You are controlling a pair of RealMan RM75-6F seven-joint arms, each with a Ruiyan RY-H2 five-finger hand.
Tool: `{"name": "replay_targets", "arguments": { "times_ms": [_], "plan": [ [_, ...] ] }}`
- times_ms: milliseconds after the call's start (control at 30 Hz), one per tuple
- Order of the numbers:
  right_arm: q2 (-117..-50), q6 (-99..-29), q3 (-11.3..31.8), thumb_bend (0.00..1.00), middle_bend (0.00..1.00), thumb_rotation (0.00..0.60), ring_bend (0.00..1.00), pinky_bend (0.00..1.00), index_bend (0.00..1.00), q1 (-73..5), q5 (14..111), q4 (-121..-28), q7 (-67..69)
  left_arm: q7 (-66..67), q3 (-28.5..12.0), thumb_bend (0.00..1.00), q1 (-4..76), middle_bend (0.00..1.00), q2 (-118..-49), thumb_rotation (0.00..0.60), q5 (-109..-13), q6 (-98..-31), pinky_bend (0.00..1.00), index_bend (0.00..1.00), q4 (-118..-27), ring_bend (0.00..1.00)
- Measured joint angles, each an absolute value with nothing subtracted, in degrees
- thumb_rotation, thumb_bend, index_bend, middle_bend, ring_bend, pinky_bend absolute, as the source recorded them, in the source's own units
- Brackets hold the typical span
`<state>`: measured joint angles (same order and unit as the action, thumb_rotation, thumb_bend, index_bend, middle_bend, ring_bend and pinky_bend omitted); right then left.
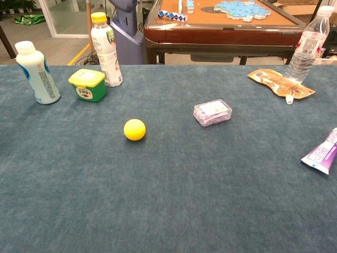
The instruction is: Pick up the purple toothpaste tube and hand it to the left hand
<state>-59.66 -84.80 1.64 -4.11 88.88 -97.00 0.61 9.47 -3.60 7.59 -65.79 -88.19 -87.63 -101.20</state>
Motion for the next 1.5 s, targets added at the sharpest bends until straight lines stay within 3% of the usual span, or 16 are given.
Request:
{"name": "replay_targets", "arguments": {
  "times_ms": [367, 667, 867, 1200, 1500],
  "plan": [
    [-58.85, -83.33, 1.73, 0.15, 0.42, 0.600, 0.31, 0.35, 0.42, -4.36, 87.66, -97.87, 0.12, 9.13, -3.60, 0.00, 7.56, 0.00, -66.06, 0.600, -88.03, -87.33, 0.11, 0.00, -101.00, 0.03],
    [-55.93, -75.59, 2.24, 0.15, 0.43, 0.600, 0.31, 0.35, 0.37, -6.56, 80.81, -98.96, -2.13, 8.63, -3.64, 0.00, 7.79, 0.00, -66.52, 0.600, -87.59, -86.58, 0.11, 0.00, -100.47, 0.03],
    [-55.65, -68.66, 2.99, 0.15, 0.38, 0.600, 0.29, 0.35, 0.31, -9.21, 75.21, -97.51, -3.39, 8.04, -3.66, 0.00, 7.79, 0.00, -66.92, 0.600, -87.14, -86.29, 0.11, 0.00, -99.85, 0.03],
    [-59.89, -57.51, 4.07, 0.15, 0.35, 0.600, 0.27, 0.35, 0.21, -15.49, 66.47, -92.50, -8.55, 6.82, -3.92, 0.00, 7.61, 0.00, -67.36, 0.600, -85.92, -86.06, 0.11, 0.00, -98.31, 0.03],
    [-64.37, -50.97, 4.59, 0.15, 0.34, 0.600, 0.27, 0.35, 0.20, -20.49, 61.28, -88.21, -12.38, 5.59, -4.06, 0.00, 7.79, 0.00, -67.93, 0.600, -85.24, -85.31, 0.11, 0.00, -96.93, 0.03]
  ]
}}
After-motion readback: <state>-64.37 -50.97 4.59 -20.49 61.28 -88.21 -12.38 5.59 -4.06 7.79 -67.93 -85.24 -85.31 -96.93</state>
